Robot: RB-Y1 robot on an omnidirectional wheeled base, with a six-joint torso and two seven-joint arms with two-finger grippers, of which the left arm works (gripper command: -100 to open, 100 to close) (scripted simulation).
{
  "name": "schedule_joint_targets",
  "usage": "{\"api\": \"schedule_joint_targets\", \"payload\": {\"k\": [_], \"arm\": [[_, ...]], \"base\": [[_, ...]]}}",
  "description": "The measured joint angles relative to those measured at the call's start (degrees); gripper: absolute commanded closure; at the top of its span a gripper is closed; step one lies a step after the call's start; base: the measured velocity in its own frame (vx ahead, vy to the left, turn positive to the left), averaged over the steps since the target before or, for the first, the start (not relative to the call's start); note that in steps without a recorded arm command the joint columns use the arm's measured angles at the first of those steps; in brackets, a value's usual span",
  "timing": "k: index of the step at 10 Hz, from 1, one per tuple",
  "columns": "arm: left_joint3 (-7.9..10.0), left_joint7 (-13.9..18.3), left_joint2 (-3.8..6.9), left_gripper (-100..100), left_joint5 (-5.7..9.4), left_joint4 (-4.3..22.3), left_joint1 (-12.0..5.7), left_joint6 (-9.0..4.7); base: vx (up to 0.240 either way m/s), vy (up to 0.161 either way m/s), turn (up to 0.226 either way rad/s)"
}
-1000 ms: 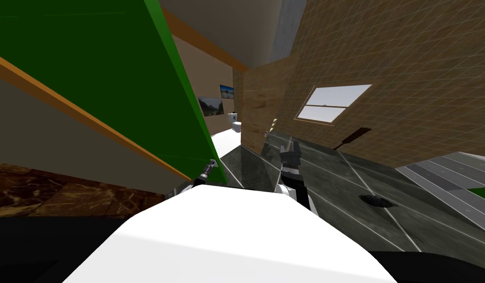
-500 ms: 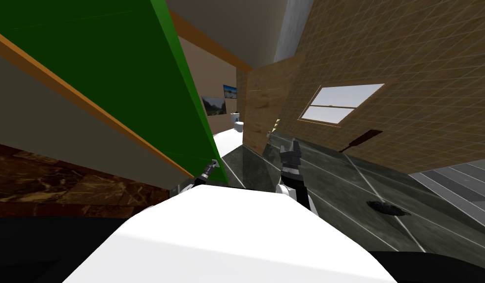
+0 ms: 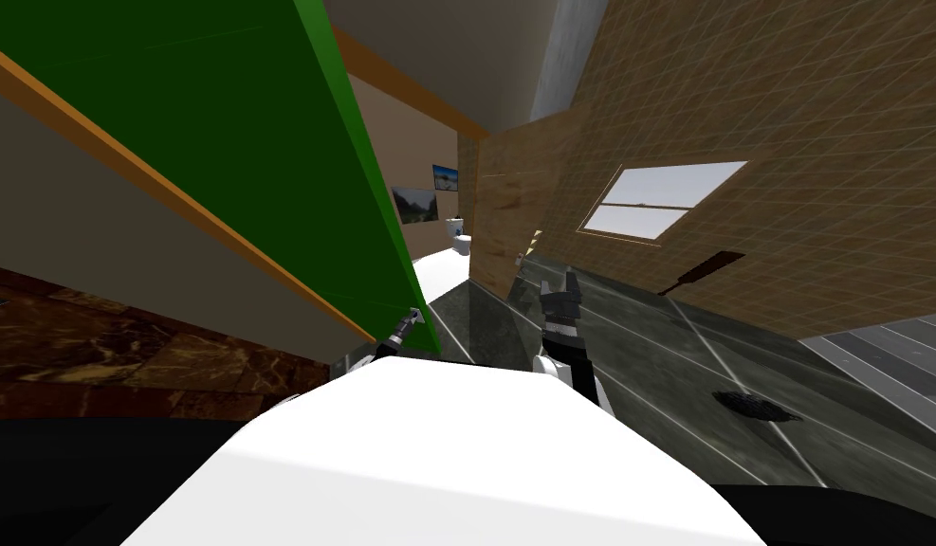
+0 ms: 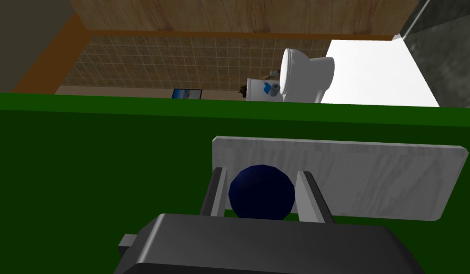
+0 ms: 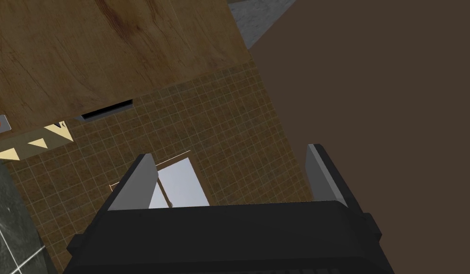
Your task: Pull the door open
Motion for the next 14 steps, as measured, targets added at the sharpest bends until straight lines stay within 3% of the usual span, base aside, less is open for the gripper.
{"api": "schedule_joint_targets", "payload": {"k": [5,8,10,14], "arm": [[-0.03,0.01,0.03,100,-0.01,-0.36,0.12,0.24],[-0.09,0.88,1.43,100,0.27,-0.39,1.80,-1.69],[-0.21,1.09,1.65,100,0.28,0.21,2.09,-2.83],[-0.27,1.15,1.68,100,0.26,0.57,1.99,-3.07]], "base": [[0.002,-0.002,-0.008],[0.006,-0.008,-0.030],[0.000,0.000,0.000],[-0.001,0.002,0.005]]}}
